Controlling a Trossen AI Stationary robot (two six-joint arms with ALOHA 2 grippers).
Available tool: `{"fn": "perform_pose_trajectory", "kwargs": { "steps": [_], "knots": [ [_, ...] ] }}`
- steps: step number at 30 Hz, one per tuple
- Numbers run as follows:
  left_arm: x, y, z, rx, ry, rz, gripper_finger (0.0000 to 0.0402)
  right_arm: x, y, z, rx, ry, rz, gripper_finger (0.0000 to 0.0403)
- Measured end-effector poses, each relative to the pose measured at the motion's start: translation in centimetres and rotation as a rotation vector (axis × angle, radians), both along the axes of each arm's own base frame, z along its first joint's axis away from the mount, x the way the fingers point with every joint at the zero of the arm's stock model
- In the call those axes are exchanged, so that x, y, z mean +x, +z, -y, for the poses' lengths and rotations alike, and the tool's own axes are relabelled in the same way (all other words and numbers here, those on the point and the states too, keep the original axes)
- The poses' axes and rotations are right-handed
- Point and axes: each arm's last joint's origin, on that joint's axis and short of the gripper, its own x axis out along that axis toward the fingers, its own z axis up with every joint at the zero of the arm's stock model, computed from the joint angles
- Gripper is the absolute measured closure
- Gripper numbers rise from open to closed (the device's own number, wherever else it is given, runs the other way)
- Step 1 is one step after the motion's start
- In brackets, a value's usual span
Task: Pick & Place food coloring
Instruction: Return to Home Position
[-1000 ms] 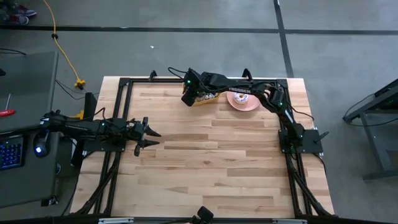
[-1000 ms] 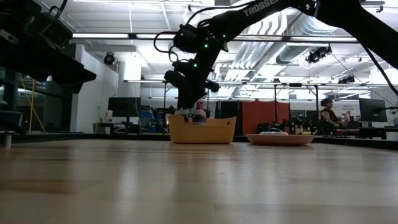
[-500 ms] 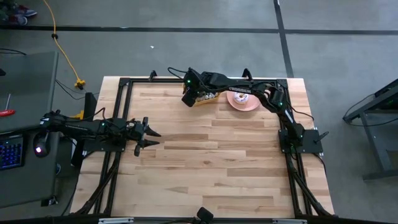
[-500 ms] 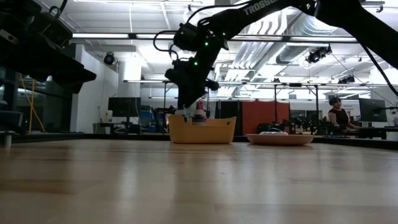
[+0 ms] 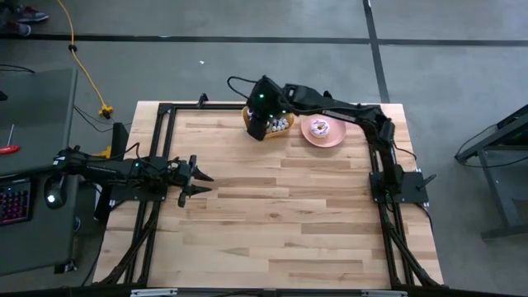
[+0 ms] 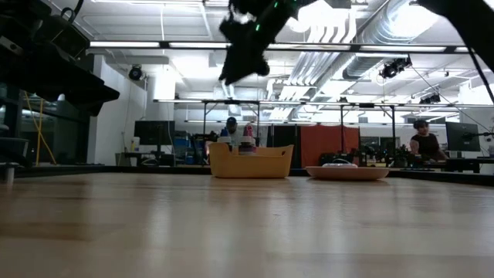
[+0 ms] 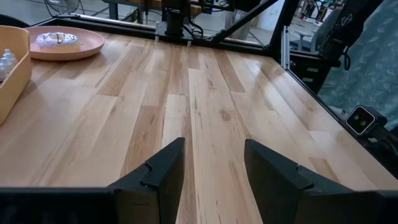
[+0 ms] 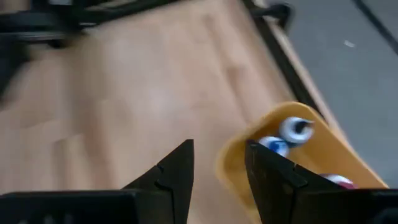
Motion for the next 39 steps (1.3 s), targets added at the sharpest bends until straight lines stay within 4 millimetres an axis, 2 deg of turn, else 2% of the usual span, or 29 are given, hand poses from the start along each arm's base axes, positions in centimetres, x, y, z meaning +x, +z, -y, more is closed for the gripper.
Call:
{"fn": "perform_pose_trajectory", "kwargs": {
  "steps": [7,13,16,23,26,29,39],
  "knots": [
    [0.0,0.0,0.0,0.0,0.0,0.0,0.0238,-2.8,3.7,-3.4,0.063,0.209,-0.011,0.0295],
    [0.0,0.0,0.0,0.0,0.0,0.0,0.0238,-5.3,6.7,-5.6,0.009,0.309,-0.019,0.0358],
    [0.0,0.0,0.0,0.0,0.0,0.0,0.0238,-6.2,7.6,-6.5,-0.002,0.358,-0.017,0.0394],
    [0.0,0.0,0.0,0.0,0.0,0.0,0.0238,-8.5,8.8,-8.4,-0.026,0.408,-0.02,0.0401],
    [0.0,0.0,0.0,0.0,0.0,0.0,0.0238,-10.1,7.9,-9.1,-0.037,0.418,0.029,0.0402],
    [0.0,0.0,0.0,0.0,0.0,0.0,0.0238,-12.3,6.0,-9.8,-0.017,0.403,0.113,0.0402],
    [0.0,0.0,0.0,0.0,0.0,0.0,0.0238,-21.5,-0.2,-11.8,0.003,0.292,0.444,0.0403]
  ]
}}
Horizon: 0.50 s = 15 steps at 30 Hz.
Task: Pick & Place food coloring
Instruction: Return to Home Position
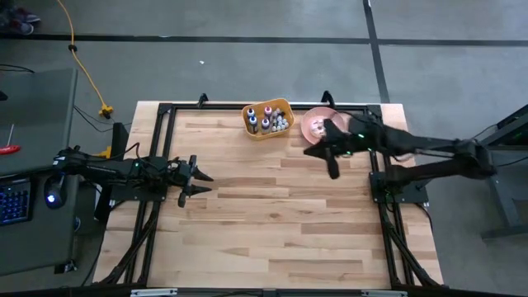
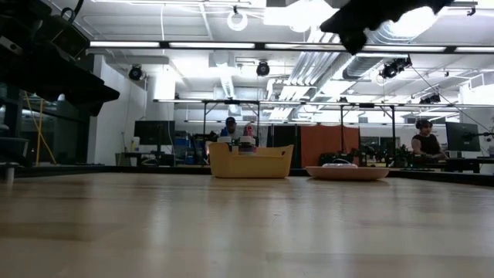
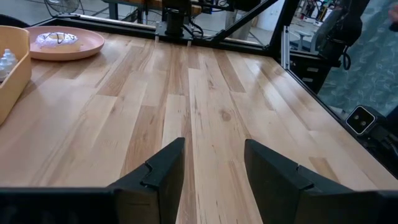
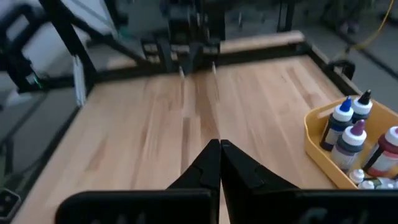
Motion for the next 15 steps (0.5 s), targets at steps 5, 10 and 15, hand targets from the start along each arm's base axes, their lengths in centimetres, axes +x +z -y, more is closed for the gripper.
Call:
{"fn": "perform_pose_trajectory", "kwargs": {
  "steps": [5,10,15],
  "knots": [
    [0.0,0.0,0.0,0.0,0.0,0.0,0.0238,-4.0,-2.6,-0.9,0.03,-0.021,0.183,0.0403],
    [0.0,0.0,0.0,0.0,0.0,0.0,0.0238,-7.1,-4.7,-1.8,0.055,-0.02,0.367,0.0403],
    [0.0,0.0,0.0,0.0,0.0,0.0,0.0238,-9.0,-6.5,-2.4,0.051,-0.058,0.509,0.0403]
  ]
}}
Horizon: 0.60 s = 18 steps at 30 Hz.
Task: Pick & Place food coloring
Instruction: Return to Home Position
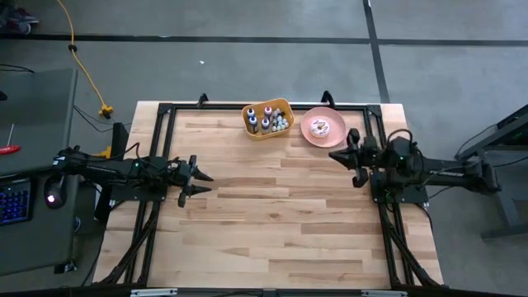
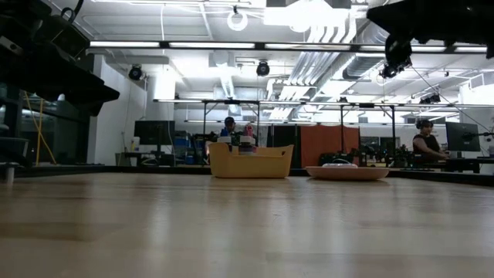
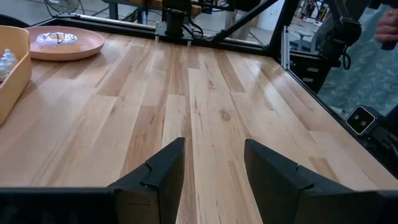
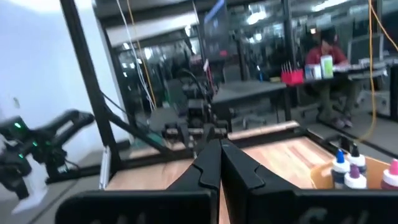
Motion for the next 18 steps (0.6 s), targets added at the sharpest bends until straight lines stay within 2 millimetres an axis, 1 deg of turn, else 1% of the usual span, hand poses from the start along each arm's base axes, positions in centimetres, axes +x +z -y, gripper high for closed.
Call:
{"fn": "perform_pose_trajectory", "kwargs": {
  "steps": [8,12,16,18],
  "knots": [
    [0.0,0.0,0.0,0.0,0.0,0.0,0.0238,-1.3,-2.8,-0.7,0.055,0.032,0.128,0.0403],
    [0.0,0.0,0.0,0.0,0.0,0.0,0.0238,-1.6,-3.5,-1.0,0.061,0.034,0.187,0.0403],
    [0.0,0.0,0.0,0.0,0.0,0.0,0.0238,-1.8,-4.0,-1.1,0.06,0.036,0.194,0.0403],
    [0.0,0.0,0.0,0.0,0.0,0.0,0.0238,-1.9,-4.7,-1.1,0.06,0.016,0.185,0.0403]
  ]
}}
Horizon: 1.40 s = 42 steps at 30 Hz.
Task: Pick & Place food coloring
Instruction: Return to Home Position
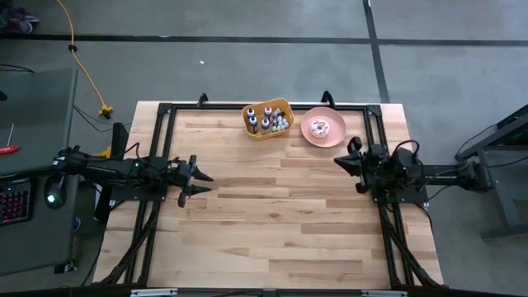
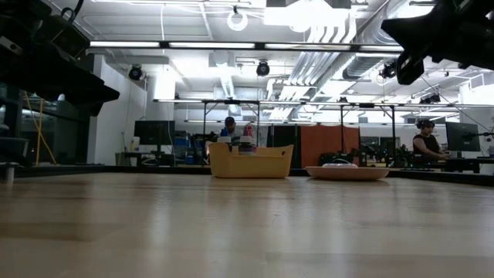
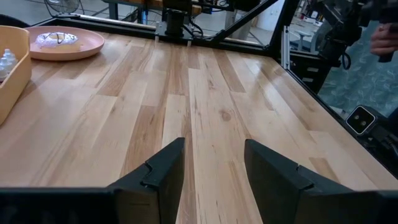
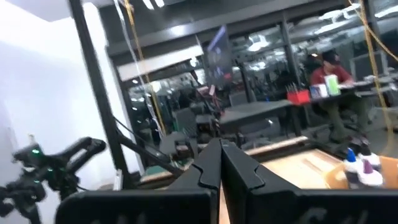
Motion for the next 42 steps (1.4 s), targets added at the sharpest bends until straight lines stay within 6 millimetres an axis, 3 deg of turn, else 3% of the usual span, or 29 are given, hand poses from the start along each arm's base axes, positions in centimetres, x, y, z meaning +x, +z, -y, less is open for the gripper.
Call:
{"fn": "perform_pose_trajectory", "kwargs": {
  "steps": [26,42],
  "knots": [
    [0.0,0.0,0.0,0.0,0.0,0.0,0.0238,0.3,-2.4,0.3,0.001,-0.035,-0.249,0.0403],
    [0.0,0.0,0.0,0.0,0.0,0.0,0.0238,0.2,-2.4,0.4,-0.026,-0.107,-0.253,0.0402]
  ]
}}
